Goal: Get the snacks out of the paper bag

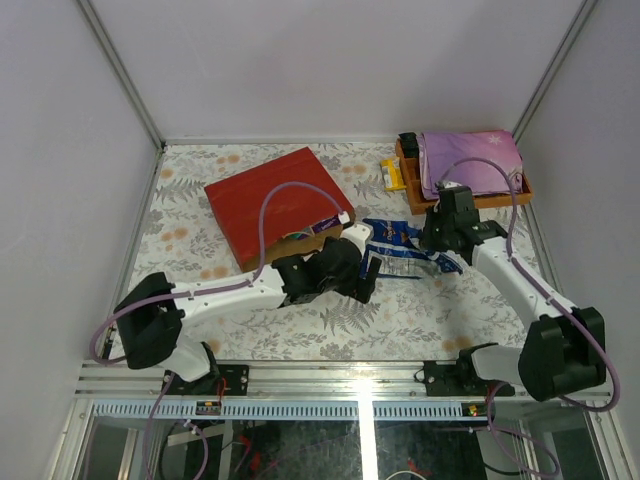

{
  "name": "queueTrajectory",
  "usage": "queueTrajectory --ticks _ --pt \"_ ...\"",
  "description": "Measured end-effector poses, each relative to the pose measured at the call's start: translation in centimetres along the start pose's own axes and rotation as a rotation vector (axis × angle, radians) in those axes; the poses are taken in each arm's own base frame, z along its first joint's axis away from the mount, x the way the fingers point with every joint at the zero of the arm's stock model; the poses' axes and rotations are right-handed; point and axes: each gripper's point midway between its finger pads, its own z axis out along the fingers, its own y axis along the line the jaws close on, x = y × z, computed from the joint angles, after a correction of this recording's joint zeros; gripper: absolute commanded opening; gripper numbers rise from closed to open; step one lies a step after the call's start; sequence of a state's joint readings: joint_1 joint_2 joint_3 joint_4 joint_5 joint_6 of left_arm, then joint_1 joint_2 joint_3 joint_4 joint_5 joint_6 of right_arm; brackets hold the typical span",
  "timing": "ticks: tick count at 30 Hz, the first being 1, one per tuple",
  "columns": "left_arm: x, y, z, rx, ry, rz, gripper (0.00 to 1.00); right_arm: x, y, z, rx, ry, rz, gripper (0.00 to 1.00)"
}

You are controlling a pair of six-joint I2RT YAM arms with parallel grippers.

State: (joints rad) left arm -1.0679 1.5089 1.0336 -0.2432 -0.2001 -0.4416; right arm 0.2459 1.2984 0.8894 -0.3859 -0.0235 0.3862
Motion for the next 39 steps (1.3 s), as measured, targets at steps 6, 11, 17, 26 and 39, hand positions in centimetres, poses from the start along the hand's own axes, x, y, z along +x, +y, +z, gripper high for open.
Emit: queueTrajectory --ticks 6,11,17,26,39 --pt "-0.2 0.9 0.9 -0.004 0.012 -0.015 0.88 -2.3 0.9 -3.4 -0.035 -0.113 -0.041 0.9" --pt "-2.5 1.6 1.8 0.003 -0.013 -0.032 0.89 -1.8 0.7 -3.8 -0.061 -0.147 -0.017 0.96" --pt "-3.9 4.8 2.1 -0.025 -0.031 -0.068 0.9 -0.3 -3.1 -5.4 -0.051 -0.246 0.175 1.0" --pt "-1.6 10.2 3.8 0.0 0.044 -0.157 0.89 2.1 -4.6 -4.8 -0.237 -0.307 0.429 0.99" --pt "-0.3 10.1 8.3 0.183 0.086 -0.242 0.69 0.3 -5.9 -7.0 -0.43 -0.489 0.605 0.89"
